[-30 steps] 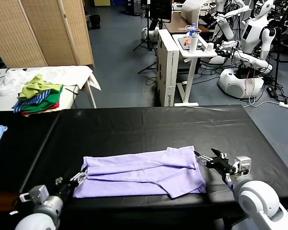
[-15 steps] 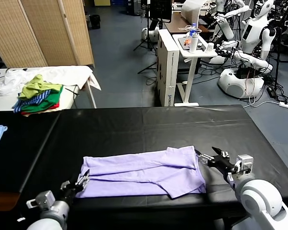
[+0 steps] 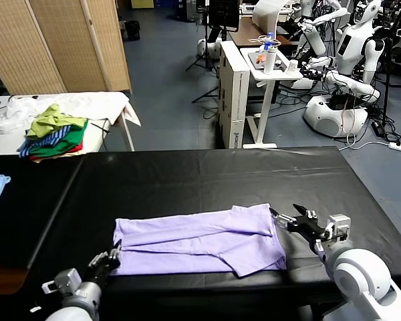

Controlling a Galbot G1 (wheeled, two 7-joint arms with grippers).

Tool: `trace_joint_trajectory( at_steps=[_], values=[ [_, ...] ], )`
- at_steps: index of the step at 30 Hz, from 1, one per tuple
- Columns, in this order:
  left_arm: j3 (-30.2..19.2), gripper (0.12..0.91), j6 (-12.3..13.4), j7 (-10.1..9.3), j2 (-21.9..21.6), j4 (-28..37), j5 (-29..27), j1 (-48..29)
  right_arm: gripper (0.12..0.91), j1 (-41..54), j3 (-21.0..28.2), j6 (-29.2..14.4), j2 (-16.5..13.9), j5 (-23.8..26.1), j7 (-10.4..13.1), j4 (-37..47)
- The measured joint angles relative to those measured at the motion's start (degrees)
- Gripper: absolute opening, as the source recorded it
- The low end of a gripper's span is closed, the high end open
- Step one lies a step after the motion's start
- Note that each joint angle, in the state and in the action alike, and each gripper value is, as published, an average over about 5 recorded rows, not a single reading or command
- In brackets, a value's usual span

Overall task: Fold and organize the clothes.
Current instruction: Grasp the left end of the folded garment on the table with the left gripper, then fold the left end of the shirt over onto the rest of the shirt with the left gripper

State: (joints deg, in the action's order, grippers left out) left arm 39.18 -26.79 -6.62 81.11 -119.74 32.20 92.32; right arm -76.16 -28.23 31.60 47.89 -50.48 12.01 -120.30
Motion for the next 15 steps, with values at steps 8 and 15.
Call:
trace_joint_trajectory(
  at_steps=[8,15],
  values=[
    [0.45,0.181,-0.18,0.33,-1.36,-1.04,-4.04,0.53,0.907,-0.68,-0.96,-0.04,0.49,0.01,-0.03,-0.18],
    [2.25,0.182,2.30,1.52,-4.35,-2.38,-14.03,2.11,0.907,-1.07,-1.38,-0.13,1.48,0.01,-0.04,-0.25]
  ],
)
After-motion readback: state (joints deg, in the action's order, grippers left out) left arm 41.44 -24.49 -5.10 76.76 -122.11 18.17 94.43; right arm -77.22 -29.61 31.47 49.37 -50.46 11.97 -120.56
